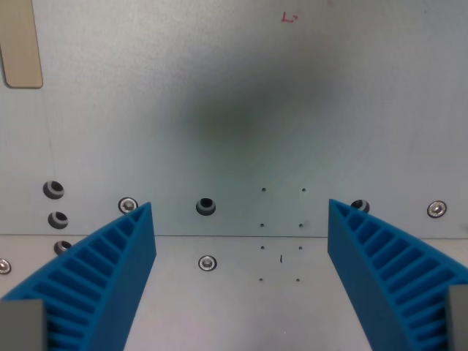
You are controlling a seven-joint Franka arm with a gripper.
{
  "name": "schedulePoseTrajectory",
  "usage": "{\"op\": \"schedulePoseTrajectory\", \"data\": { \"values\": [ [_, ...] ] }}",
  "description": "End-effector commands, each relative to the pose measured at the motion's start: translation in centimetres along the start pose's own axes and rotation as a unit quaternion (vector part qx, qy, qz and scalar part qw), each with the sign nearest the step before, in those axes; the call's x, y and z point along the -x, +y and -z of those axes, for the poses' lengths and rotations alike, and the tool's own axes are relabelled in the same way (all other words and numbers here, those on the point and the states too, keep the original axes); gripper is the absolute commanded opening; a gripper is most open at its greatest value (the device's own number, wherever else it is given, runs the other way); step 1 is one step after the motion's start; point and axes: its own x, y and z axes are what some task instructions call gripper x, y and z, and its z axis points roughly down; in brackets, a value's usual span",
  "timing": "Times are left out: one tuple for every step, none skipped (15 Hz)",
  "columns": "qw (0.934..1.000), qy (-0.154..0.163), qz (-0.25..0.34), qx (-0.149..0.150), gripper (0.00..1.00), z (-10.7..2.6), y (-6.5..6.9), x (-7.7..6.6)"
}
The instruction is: Move in gripper positive y
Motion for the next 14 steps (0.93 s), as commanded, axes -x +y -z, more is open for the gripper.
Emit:
{"op": "schedulePoseTrajectory", "data": {
  "values": [
    [1.0,0.003,0.0,0.0,1.0,0.2,0.5,0.0],
    [1.0,0.003,0.0,0.0,1.0,0.2,1.0,0.0],
    [1.0,0.003,0.0,0.0,1.0,0.2,1.5,0.0],
    [1.0,0.003,0.0,0.0,1.0,0.2,2.0,0.0],
    [1.0,0.003,0.0,0.0,1.0,0.2,2.5,0.0],
    [1.0,0.003,0.0,0.0,1.0,0.2,3.0,0.0],
    [1.0,0.003,0.0,0.0,1.0,0.2,3.5,0.0],
    [1.0,0.003,0.0,0.0,1.0,0.2,4.0,0.0],
    [1.0,0.003,0.0,0.0,1.0,0.2,4.5,0.0],
    [1.0,0.003,0.0,0.0,1.0,0.2,5.0,0.0],
    [1.0,0.003,0.0,0.0,1.0,0.2,5.5,0.0],
    [1.0,0.003,0.0,0.0,1.0,0.2,6.0,0.0],
    [1.0,0.003,0.0,0.0,1.0,0.2,6.5,0.0],
    [1.0,0.003,0.0,0.0,1.0,0.2,7.0,0.0]
  ]
}}
